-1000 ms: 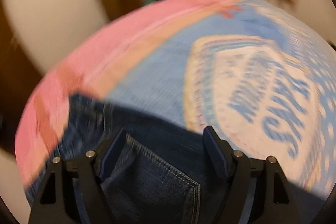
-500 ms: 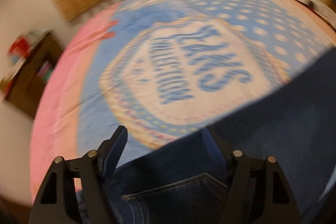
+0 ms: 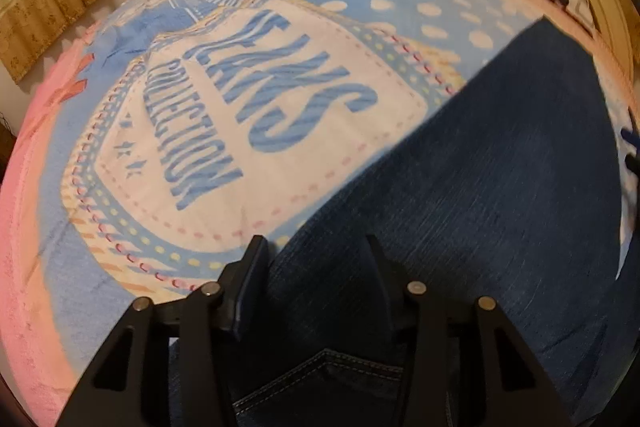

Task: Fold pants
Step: 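Grasp the jeans near the back pocket with the left tool, then grasp the leg hem with the right tool while the left tool holds the waist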

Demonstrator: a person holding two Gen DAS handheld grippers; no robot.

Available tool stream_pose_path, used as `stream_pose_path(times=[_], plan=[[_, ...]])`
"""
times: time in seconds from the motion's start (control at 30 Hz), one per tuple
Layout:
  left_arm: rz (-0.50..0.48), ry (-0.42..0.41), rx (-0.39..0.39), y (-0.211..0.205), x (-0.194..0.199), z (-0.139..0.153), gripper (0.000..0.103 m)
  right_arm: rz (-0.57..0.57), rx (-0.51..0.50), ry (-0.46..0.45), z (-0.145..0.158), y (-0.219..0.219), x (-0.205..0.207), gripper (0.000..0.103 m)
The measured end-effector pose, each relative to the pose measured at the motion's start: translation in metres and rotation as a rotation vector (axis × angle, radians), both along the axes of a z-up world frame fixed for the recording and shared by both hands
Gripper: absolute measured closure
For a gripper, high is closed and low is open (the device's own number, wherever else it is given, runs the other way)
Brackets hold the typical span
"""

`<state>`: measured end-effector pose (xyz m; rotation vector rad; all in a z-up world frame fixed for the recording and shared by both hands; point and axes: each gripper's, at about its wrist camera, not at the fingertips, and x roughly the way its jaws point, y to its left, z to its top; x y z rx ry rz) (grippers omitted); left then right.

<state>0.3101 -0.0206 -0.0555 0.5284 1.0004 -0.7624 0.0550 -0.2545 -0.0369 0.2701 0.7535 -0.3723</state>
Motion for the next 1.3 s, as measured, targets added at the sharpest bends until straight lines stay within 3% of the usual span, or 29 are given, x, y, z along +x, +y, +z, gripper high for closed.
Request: stream_pose_path(times=[0.13, 0.23, 0.4, 0.63, 0.83, 1.1, 1.3], plan=[[0.043, 0.041, -0.055, 0.009, 0.007, 0.003, 0.081, 0.009, -0.009, 0.006, -0.003, 0.003, 0.003, 0.007], [0.067, 0.018, -0.045, 0.007, 0.003, 0.003, 0.091, 0.010, -0.010, 0.004, -0.004, 0.004, 0.004, 0.007], [0.172, -0.065, -0.039, 0.005, -0.017, 0.009, 0.096, -0.006, -0.016, -0.014, -0.001, 0.007, -0.002, 0.007], [0.241, -0.248, -0.203, 0.027, -0.097, 0.063, 0.097, -0.050, 0.014, -0.067, 0.016, -0.001, -0.033, 0.007], [0.269, -0.319, -0.320, 0.041, -0.167, 0.079, 0.097, -0.085, 0.099, -0.100, 0.019, -0.016, -0.060, 0.007], [0.356, -0.273, -0.453, 0.054, -0.214, 0.062, 0.097, -0.214, 0.351, -0.203, 0.025, -0.110, -0.084, 0.007], [0.392, -0.267, -0.474, 0.055, -0.229, 0.053, 0.097, -0.343, 0.545, -0.198, 0.019, -0.224, -0.041, 0.007]])
